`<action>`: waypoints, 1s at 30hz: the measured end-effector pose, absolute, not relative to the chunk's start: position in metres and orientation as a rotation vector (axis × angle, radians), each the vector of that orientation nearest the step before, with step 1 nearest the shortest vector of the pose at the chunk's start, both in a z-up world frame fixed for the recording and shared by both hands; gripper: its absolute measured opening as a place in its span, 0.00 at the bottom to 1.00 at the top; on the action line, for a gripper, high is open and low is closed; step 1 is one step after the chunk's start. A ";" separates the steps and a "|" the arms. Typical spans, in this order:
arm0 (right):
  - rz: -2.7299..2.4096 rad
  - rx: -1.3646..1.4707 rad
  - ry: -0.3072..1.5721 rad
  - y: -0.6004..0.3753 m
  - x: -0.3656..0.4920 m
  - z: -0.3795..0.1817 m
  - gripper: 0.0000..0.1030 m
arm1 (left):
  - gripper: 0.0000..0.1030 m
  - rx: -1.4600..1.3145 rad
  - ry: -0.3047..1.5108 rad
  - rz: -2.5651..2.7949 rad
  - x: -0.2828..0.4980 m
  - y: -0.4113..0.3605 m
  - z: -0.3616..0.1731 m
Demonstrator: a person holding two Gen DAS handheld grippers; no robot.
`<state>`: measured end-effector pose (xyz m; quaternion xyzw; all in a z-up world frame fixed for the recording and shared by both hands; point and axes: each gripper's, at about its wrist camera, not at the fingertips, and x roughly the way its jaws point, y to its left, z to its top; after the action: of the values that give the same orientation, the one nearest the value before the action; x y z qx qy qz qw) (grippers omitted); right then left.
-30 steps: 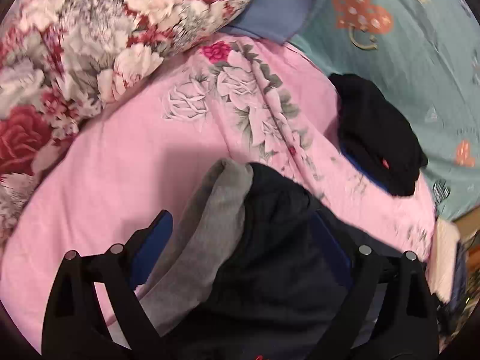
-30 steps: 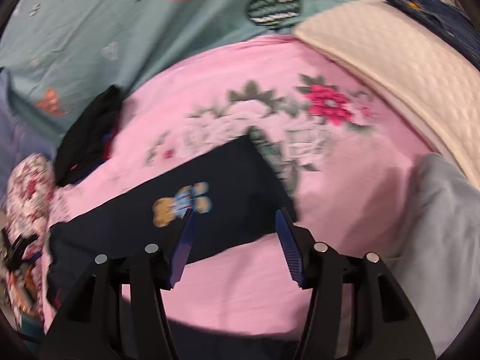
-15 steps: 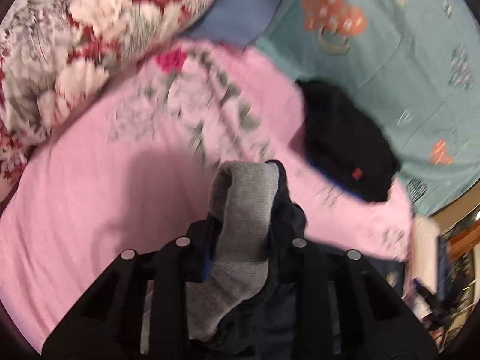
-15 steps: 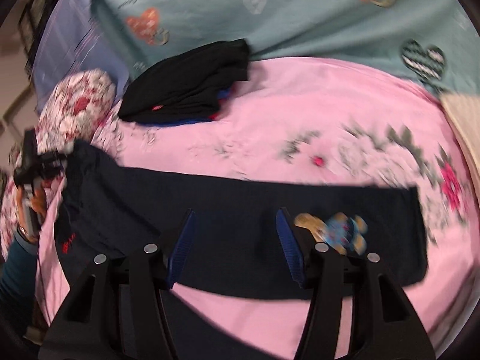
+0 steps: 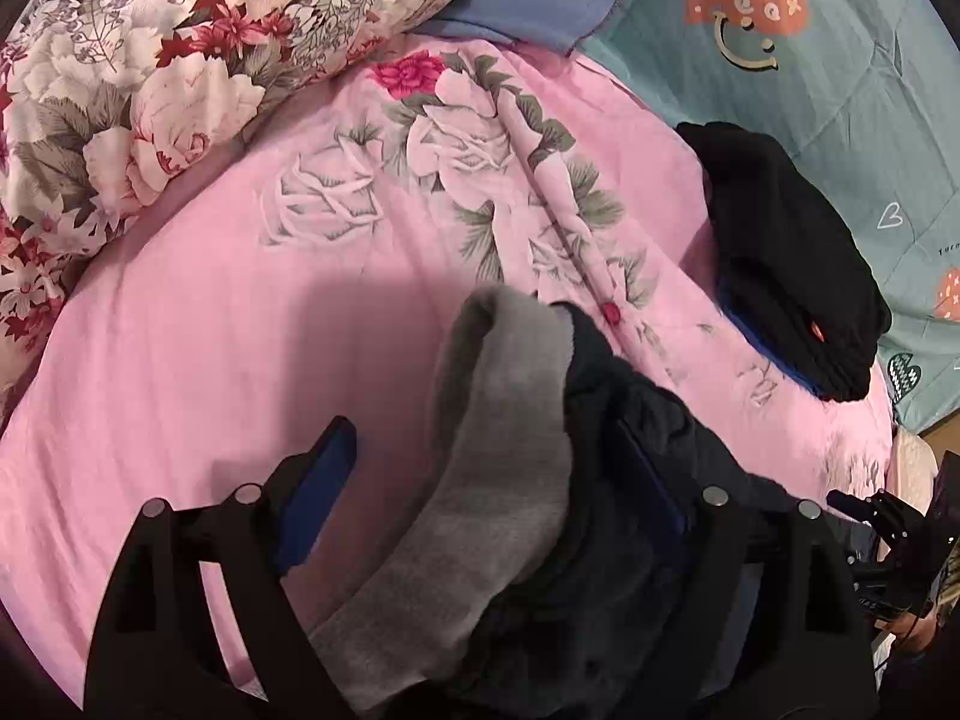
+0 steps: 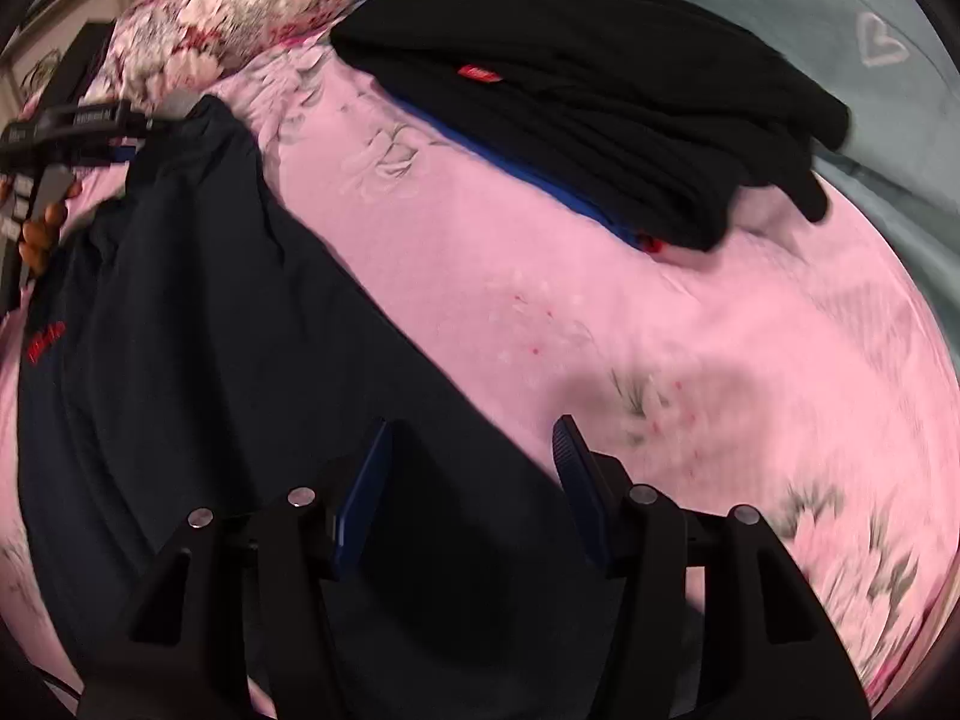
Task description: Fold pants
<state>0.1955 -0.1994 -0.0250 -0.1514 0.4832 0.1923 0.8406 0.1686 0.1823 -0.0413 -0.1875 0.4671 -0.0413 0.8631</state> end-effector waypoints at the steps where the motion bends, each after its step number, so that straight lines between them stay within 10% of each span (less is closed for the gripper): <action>1: 0.427 -0.308 1.030 -0.199 0.199 -0.025 0.53 | 0.85 -0.390 0.974 -0.084 0.169 0.180 -0.041; 3: 0.451 -0.321 1.040 -0.194 0.201 -0.025 0.48 | 0.84 -0.384 0.972 -0.082 0.171 0.176 -0.041; 5: 0.501 -0.361 1.066 -0.184 0.197 -0.022 0.19 | 0.80 -0.388 0.975 -0.099 0.172 0.172 -0.040; 7: 0.494 -0.418 1.077 -0.176 0.192 -0.020 0.07 | 0.52 -0.372 0.990 -0.124 0.175 0.165 -0.039; 10: 0.464 -0.472 1.072 -0.173 0.187 -0.012 0.05 | 0.36 -0.336 0.992 -0.131 0.174 0.158 -0.036; 30: 0.244 -0.414 0.883 -0.196 0.160 0.036 0.04 | 0.39 -0.341 0.914 -0.120 0.174 0.154 -0.026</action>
<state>0.1605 -0.1958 0.0362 -0.1983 0.4233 0.1168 0.8762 0.1742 0.1536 -0.0264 -0.1639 0.4388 -0.0577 0.8816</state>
